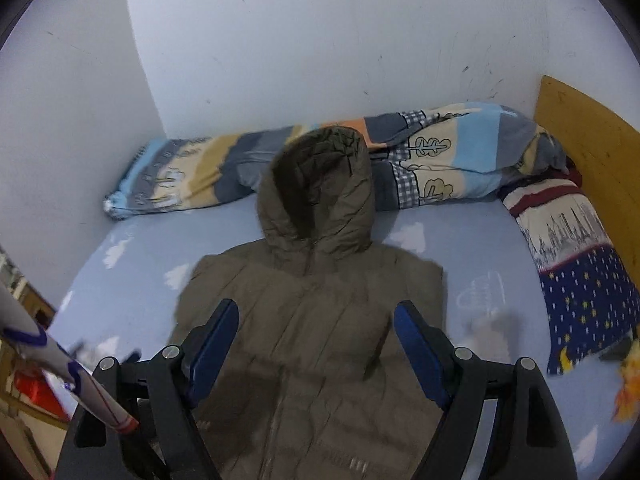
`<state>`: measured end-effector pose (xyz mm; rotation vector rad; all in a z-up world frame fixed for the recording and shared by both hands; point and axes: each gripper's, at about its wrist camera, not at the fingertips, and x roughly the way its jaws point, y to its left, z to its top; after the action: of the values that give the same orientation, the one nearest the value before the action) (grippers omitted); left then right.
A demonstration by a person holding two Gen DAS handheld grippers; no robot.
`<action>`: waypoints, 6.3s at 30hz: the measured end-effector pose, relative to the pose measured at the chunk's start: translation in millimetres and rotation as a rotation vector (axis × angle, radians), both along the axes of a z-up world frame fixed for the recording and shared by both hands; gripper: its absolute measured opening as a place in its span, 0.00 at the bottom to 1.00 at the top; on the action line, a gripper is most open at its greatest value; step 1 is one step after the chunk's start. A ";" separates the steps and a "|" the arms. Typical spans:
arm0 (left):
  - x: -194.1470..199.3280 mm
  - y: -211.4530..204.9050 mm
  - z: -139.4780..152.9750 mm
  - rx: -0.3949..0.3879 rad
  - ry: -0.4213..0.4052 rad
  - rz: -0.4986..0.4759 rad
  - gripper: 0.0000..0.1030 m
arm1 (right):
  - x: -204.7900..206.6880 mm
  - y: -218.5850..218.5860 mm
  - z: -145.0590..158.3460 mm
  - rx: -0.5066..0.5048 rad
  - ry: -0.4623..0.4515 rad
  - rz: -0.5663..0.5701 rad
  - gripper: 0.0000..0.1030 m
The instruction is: Fold large clothes
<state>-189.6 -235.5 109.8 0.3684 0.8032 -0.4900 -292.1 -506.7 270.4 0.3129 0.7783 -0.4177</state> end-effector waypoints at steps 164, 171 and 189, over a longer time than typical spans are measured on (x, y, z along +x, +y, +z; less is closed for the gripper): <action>46.1 -107.2 -32.3 -0.036 0.067 -0.108 0.88 | 22.9 -6.4 -258.6 0.057 0.158 -0.063 0.70; 36.0 -98.4 -17.5 -0.041 0.061 -0.114 0.88 | 15.1 13.9 -226.0 0.003 0.105 -0.034 0.70; -65.2 -34.5 20.4 -0.023 -0.071 -0.164 0.88 | -44.7 67.5 -184.4 -0.020 0.074 0.012 0.70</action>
<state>-254.8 -270.0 130.2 0.4301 0.7014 -0.6357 -336.8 -439.3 85.9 0.2752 0.8470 -0.4271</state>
